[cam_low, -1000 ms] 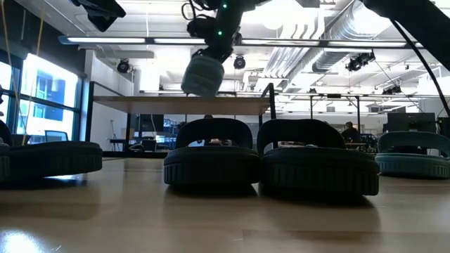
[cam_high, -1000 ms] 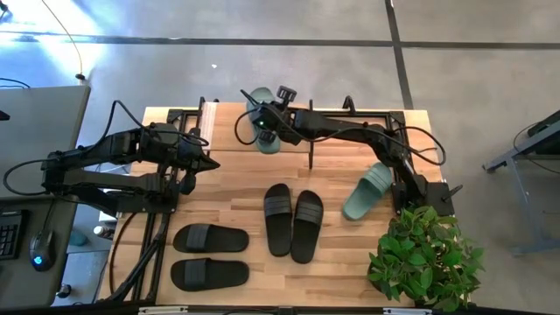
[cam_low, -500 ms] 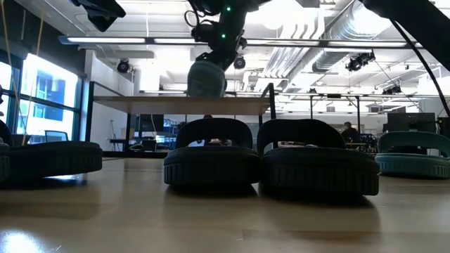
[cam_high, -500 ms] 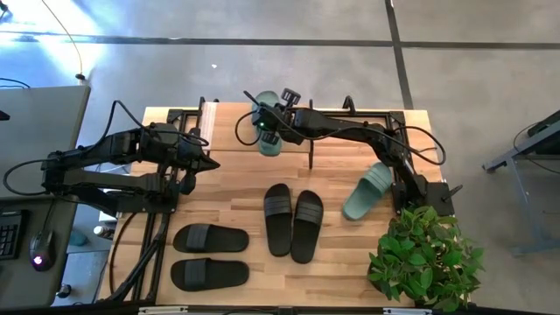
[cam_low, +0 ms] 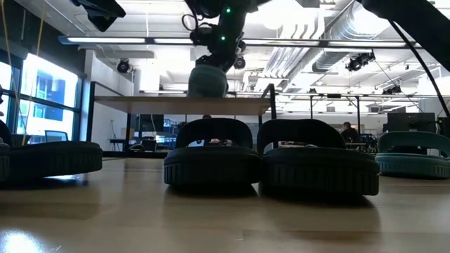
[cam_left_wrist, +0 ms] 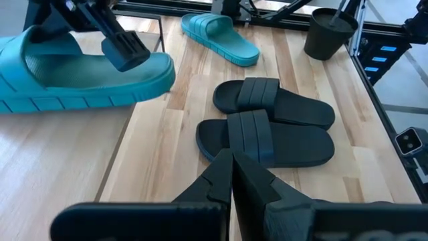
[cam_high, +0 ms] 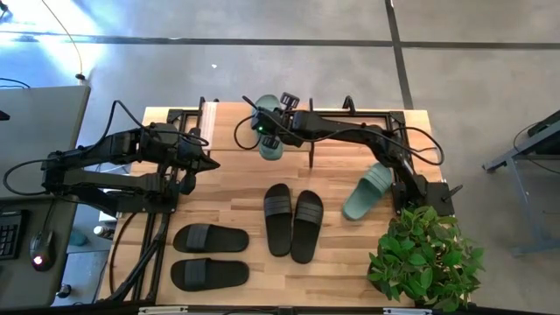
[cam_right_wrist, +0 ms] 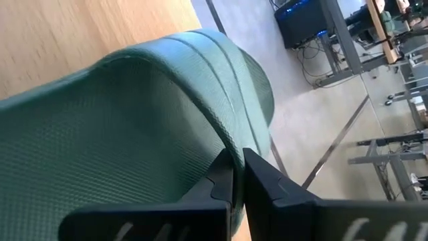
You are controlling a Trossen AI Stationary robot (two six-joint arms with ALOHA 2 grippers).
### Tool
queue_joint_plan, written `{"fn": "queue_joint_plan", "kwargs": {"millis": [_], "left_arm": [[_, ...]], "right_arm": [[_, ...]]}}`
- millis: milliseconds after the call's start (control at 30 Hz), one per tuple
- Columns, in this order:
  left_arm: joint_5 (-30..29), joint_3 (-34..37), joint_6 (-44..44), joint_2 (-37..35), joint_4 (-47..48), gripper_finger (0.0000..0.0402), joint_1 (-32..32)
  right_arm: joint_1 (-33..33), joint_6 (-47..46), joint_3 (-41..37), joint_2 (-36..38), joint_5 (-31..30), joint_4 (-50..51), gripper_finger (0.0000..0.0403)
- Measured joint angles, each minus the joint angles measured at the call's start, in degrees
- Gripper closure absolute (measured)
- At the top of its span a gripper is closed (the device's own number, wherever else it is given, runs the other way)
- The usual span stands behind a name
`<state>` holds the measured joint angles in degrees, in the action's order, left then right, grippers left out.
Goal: Pick and place slides into the shelf
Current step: Put the green slide on the shelf
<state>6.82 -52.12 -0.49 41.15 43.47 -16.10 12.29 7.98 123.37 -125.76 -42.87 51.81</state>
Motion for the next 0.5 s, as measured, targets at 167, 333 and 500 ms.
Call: {"fn": "queue_joint_plan", "kwargs": {"millis": [167, 333, 500], "left_arm": [[-0.01, 0.00, 0.00, 0.00, -0.01, 0.0401, 0.00], [0.00, -0.01, 0.00, -0.01, -0.01, 0.0401, -0.01], [0.01, 0.00, 0.00, -0.02, -0.01, 0.0401, 0.00]], "right_arm": [[0.04, 0.01, 0.00, -0.32, -0.59, -0.19, 0.0403], [0.06, 1.45, 0.00, -0.37, 0.96, -0.25, 0.0403], [0.07, 1.50, 0.00, -0.37, 1.19, -0.26, 0.0396]]}}
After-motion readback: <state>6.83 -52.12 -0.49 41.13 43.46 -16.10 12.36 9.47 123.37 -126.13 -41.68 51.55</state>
